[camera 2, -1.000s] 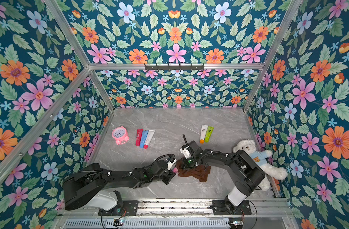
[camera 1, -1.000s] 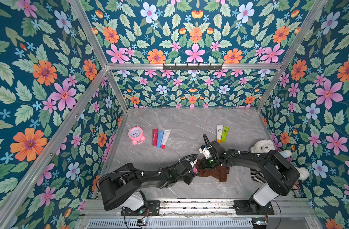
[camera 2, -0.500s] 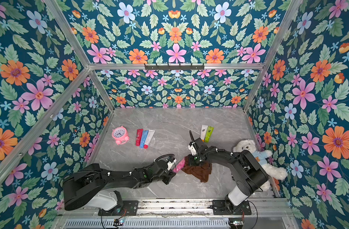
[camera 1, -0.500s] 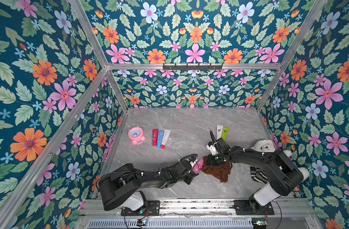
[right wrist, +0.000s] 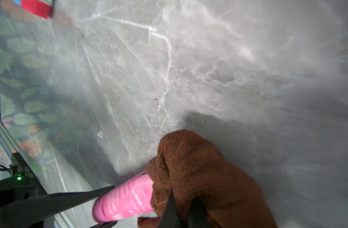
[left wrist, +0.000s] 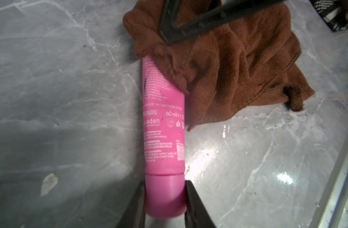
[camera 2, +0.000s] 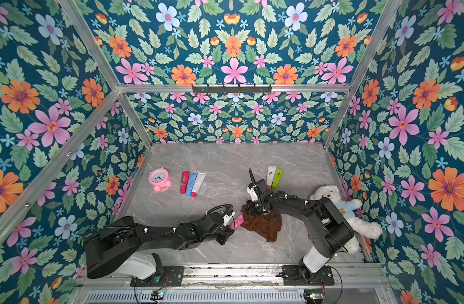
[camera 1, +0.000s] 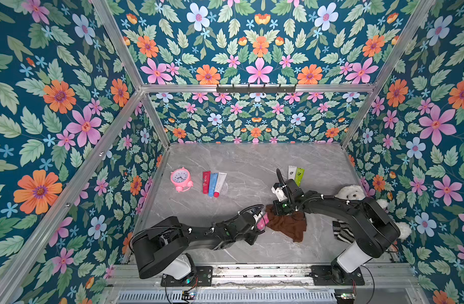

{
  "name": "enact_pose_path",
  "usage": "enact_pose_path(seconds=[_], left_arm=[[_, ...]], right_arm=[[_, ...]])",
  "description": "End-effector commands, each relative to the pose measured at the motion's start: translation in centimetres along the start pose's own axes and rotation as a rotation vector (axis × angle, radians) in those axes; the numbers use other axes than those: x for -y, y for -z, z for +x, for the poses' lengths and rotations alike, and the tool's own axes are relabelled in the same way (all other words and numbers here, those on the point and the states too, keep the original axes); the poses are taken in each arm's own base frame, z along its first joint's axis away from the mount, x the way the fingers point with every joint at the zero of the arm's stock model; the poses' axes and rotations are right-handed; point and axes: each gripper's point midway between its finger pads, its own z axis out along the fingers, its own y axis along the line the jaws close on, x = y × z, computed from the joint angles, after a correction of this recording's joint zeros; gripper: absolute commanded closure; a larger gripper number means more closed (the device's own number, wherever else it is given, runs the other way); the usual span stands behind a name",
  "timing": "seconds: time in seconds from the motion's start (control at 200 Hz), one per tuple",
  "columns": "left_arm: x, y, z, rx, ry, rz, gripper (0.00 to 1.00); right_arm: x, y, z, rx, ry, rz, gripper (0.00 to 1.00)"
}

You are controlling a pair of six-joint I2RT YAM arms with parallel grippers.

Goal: Wipe the surface of the toothpaste tube
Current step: Wipe the dirt from the toothpaste tube.

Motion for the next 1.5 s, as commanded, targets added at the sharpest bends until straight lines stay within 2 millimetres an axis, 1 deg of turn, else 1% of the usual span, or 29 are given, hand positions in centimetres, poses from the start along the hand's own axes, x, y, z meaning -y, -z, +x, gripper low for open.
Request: enact_pose_path(seconds=[0.0,0.125,0.215,0.335,0.38,0.435,0.5,0.58,0.595,0.6,0.615,0.7,0.755,0.825,0.85,0.91,1.005,1.07,1.175,1.44,1.495], left_arm=[[0.1,0.0,0.1,-0.010,-0.009,0.004,1.00],[0.2,-0.1,0.2,-0.015,-0.009,0.005,1.00],[0.2,-0.2,0.2,-0.017,-0.009,0.005,1.00],[0.1,-0.2,0.2,-0.018,-0.009,0.003,1.00],[0.1,-0.1,0.2,-0.015,-0.008,0.001,1.00],[0.0,-0.1,0.2,-0.013,-0.008,0.000,1.00],[0.0,0.0,0.2,-0.011,-0.006,0.000,1.00],[0.1,0.0,0.1,-0.008,-0.006,0.001,1.00],[0.1,0.0,0.1,-0.008,-0.008,0.002,1.00],[0.1,0.0,0.1,-0.008,-0.008,0.002,1.00],[0.1,0.0,0.2,-0.009,-0.008,0.001,1.00],[0.1,0.2,0.1,-0.001,-0.007,0.000,1.00],[0.0,0.4,0.1,0.004,-0.005,-0.004,1.00],[-0.2,0.6,0.0,0.013,-0.001,-0.008,1.00],[-0.1,0.6,0.1,0.013,-0.002,-0.008,1.00],[-0.2,0.6,0.0,0.016,-0.001,-0.010,1.00],[-0.1,0.5,0.0,0.013,-0.003,-0.010,1.00],[-0.1,0.5,0.0,0.013,-0.002,-0.011,1.00],[-0.2,0.4,0.1,0.008,-0.002,-0.015,1.00],[-0.2,-0.1,0.2,-0.010,-0.003,-0.025,1.00],[-0.3,0.0,0.1,-0.008,-0.003,-0.026,1.00]], right_arm=[[0.3,-1.3,1.2,-0.041,0.015,0.011,1.00],[-0.8,-2.1,3.0,-0.084,0.034,0.000,1.00],[-2.7,-2.3,4.1,-0.100,0.049,-0.048,1.00],[-5.3,-2.6,6.3,-0.138,0.073,-0.098,1.00],[-6.0,-2.6,6.8,-0.145,0.075,-0.112,1.00],[-6.2,-2.8,7.6,-0.154,0.063,-0.124,1.00],[-5.4,-3.0,8.1,-0.156,0.039,-0.104,1.00],[-3.2,-3.0,8.2,-0.153,0.013,-0.044,1.00],[-2.9,-3.0,8.0,-0.150,0.005,-0.040,1.00],[-3.1,-2.6,7.7,-0.135,0.007,-0.047,1.00],[-2.8,-2.3,7.2,-0.119,0.000,-0.049,1.00],[0.0,-1.5,6.4,-0.089,-0.053,-0.009,1.00],[1.7,-0.6,5.8,-0.067,-0.066,0.037,1.00],[3.0,0.4,5.1,-0.044,-0.074,0.070,1.00],[3.4,0.8,4.8,-0.035,-0.080,0.074,1.00],[3.3,1.1,4.1,-0.004,-0.093,0.037,1.00],[3.3,1.0,4.1,-0.028,-0.083,0.050,1.00],[2.9,0.9,4.4,-0.031,-0.081,0.028,1.00],[1.5,0.7,5.1,-0.045,-0.055,-0.006,1.00],[-4.4,0.3,7.9,-0.098,0.004,-0.149,1.00],[-5.0,0.1,8.5,-0.111,0.010,-0.158,1.00]])
